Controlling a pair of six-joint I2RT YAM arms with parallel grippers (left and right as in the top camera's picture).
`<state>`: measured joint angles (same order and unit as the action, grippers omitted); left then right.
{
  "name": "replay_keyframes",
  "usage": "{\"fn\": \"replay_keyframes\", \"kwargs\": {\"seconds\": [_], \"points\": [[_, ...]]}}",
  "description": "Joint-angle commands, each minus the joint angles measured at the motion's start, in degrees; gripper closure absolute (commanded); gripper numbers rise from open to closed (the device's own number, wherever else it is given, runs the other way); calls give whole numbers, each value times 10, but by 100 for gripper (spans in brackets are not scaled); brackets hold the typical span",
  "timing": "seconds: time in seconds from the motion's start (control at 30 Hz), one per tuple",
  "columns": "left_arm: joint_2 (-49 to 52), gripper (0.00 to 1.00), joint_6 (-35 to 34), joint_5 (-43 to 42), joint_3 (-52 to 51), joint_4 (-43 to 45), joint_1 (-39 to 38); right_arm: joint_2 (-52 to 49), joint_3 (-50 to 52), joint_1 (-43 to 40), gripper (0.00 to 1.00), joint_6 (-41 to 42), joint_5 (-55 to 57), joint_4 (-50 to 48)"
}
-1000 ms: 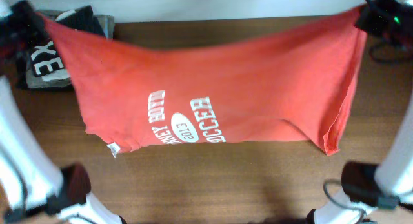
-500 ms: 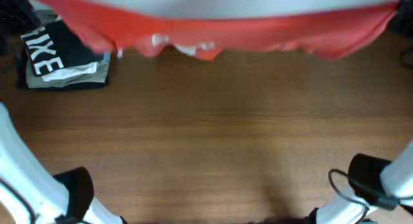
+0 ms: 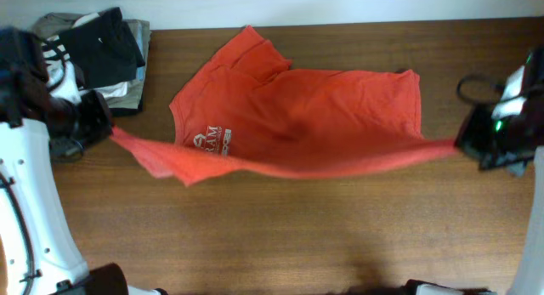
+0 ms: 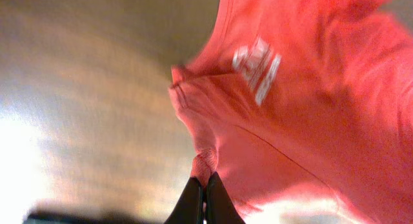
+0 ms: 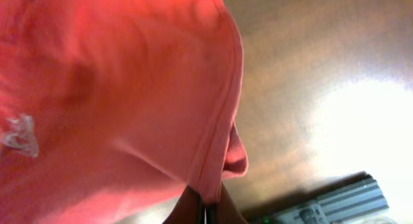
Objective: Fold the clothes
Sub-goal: 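Lay the T-shirt flat on the table with both grippers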
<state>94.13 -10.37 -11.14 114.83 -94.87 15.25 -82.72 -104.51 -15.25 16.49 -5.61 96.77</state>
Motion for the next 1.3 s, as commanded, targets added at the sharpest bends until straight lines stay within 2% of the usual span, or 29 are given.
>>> {"fn": "replay_keyframes", "kwargs": {"seconds": [0.0,0.07,0.2,0.27,0.37,0.47,0.63,0.73,0.83,0.93,1.03,1.27], "points": [[-85,99,6,2,-98,16,2,83,84,-3,96,60,84,3],[-141,99,6,-22,-163,21,2,154,158,-3,96,80,89,3],[-217,99,-38,-56,-347,79,3,282,346,-3,96,158,89,-23],[-236,99,-62,-55,-411,96,3,339,376,-3,96,198,89,-25],[-251,99,-95,-10,-420,107,3,377,376,-3,96,236,87,-20],[-249,99,-100,-11,-445,155,2,360,390,-3,96,268,87,-24],[-248,99,-135,-13,-474,254,3,323,502,-3,96,331,87,-86],[-240,99,-157,-15,-474,332,2,303,504,-3,96,336,93,-126],[-201,99,-173,-22,-474,401,-15,274,504,-3,96,336,94,-138],[-116,99,-172,-61,-474,517,-82,244,504,-3,96,335,109,-191],[-45,99,-172,-59,-474,596,-120,210,504,-3,96,335,141,-255],[14,99,-172,-54,-474,692,-121,64,504,-3,96,335,166,-322]]}}
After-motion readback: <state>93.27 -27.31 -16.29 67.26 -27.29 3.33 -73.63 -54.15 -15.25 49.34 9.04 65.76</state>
